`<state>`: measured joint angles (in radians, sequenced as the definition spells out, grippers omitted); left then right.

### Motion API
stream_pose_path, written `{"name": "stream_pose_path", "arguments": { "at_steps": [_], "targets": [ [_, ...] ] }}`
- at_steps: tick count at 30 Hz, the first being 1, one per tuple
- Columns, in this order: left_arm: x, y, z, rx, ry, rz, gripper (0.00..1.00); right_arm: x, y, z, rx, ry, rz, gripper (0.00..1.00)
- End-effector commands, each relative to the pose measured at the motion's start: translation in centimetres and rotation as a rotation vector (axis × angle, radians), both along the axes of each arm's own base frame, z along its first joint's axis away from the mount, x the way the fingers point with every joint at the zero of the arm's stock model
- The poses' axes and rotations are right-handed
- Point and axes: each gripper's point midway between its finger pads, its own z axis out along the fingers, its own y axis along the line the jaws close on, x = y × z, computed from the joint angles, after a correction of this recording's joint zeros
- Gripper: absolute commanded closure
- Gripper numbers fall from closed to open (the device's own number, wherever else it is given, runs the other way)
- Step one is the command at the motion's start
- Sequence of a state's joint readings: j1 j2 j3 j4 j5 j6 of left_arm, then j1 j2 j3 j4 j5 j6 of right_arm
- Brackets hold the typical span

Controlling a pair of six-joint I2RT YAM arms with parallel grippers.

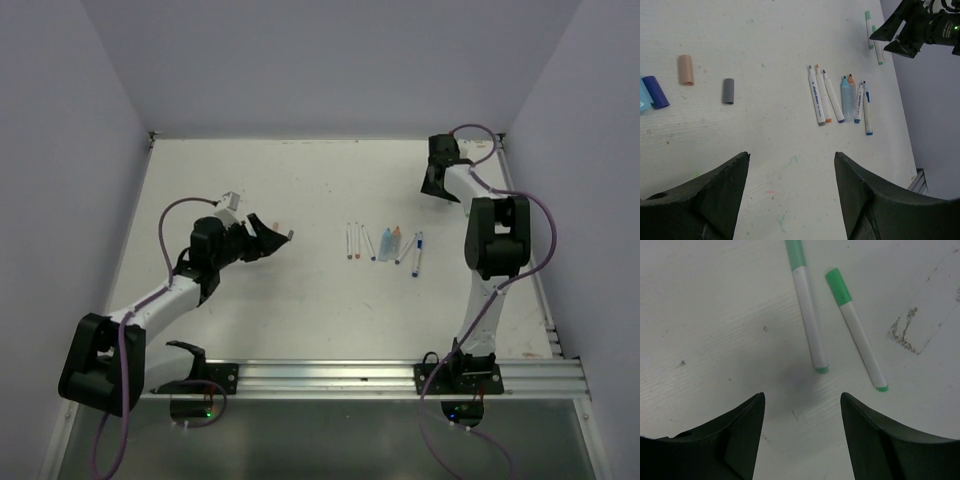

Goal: Open the pen caps

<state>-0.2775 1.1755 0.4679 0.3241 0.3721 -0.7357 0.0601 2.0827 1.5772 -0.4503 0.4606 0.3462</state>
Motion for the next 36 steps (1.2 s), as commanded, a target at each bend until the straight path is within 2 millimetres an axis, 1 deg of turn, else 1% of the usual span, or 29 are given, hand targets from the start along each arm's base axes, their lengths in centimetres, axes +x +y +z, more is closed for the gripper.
{"name": "stream_pose_path", "arguments": {
  "at_steps": [1, 3, 6, 7, 9, 10, 12, 15, 17, 22, 24, 25, 26, 32, 33, 35, 36],
  "targets": [
    [0.4, -0.8, 0.7, 0.009, -0.037, -0.056, 0.27, 1.9, -2.1, 1.6, -0.038, -0.056, -0.047, 0.35],
    [0.4, -0.8, 0.4, 0.016, -0.035, -0.062, 0.28, 2.1, -2.3, 1.1, -0.041, -0.050, -0.047, 0.38],
    [0.5, -0.8, 0.0, 0.031, -0.030, -0.069, 0.28, 2.1, -2.4, 0.8, -0.038, -0.051, -0.047, 0.51],
    [0.4, -0.9, -0.1, 0.030, -0.026, -0.072, 0.28, 2.2, -2.4, 0.7, -0.033, -0.052, -0.051, 0.53],
    [0.4, -1.0, -0.1, 0.028, -0.030, -0.082, 0.28, 2.1, -2.5, 0.0, -0.025, -0.039, -0.051, 0.53],
    [0.4, -1.0, 0.0, 0.026, -0.031, -0.083, 0.28, 2.0, -2.5, -0.2, -0.023, -0.031, -0.054, 0.49],
    [0.3, -1.0, 0.0, 0.025, -0.032, -0.087, 0.28, 2.0, -2.5, -0.5, -0.023, -0.027, -0.060, 0.46],
    [0.1, -1.0, -0.1, 0.028, -0.030, -0.089, 0.28, 2.4, -2.7, -0.3, -0.018, -0.043, -0.074, 0.41],
    [0.0, -0.9, -0.2, 0.033, -0.027, -0.089, 0.28, 2.6, -2.8, -0.7, -0.012, -0.036, -0.078, 0.41],
    [0.2, -0.8, -0.2, 0.042, -0.031, -0.085, 0.28, 3.3, -2.8, -1.1, 0.009, -0.041, -0.072, 0.41],
    [0.3, -0.8, -0.3, 0.043, -0.027, -0.081, 0.28, 3.7, -2.2, -1.7, 0.037, -0.035, -0.052, 0.41],
    [0.3, -0.8, -0.4, 0.045, -0.025, -0.081, 0.28, 3.6, -3.6, -1.9, 0.043, -0.034, -0.079, 0.42],
    [0.4, -0.8, -0.4, 0.044, -0.026, -0.081, 0.28, 3.5, -3.9, -2.3, 0.047, -0.026, -0.081, 0.42],
    [0.5, -0.9, -0.7, 0.042, -0.015, -0.082, 0.28, 4.0, -4.0, -2.7, 0.062, -0.021, -0.052, 0.47],
    [0.5, -0.9, -0.7, 0.041, -0.014, -0.082, 0.28, 4.0, -3.8, -2.8, 0.071, -0.019, -0.044, 0.50],
    [0.5, -0.9, -0.8, 0.042, -0.013, -0.082, 0.28, 4.2, -3.3, -3.2, 0.102, -0.017, -0.019, 0.52],
    [0.4, -0.9, -0.8, 0.041, -0.011, -0.083, 0.28, 4.2, -3.0, -3.6, 0.113, -0.005, -0.005, 0.57]
  ]
}}
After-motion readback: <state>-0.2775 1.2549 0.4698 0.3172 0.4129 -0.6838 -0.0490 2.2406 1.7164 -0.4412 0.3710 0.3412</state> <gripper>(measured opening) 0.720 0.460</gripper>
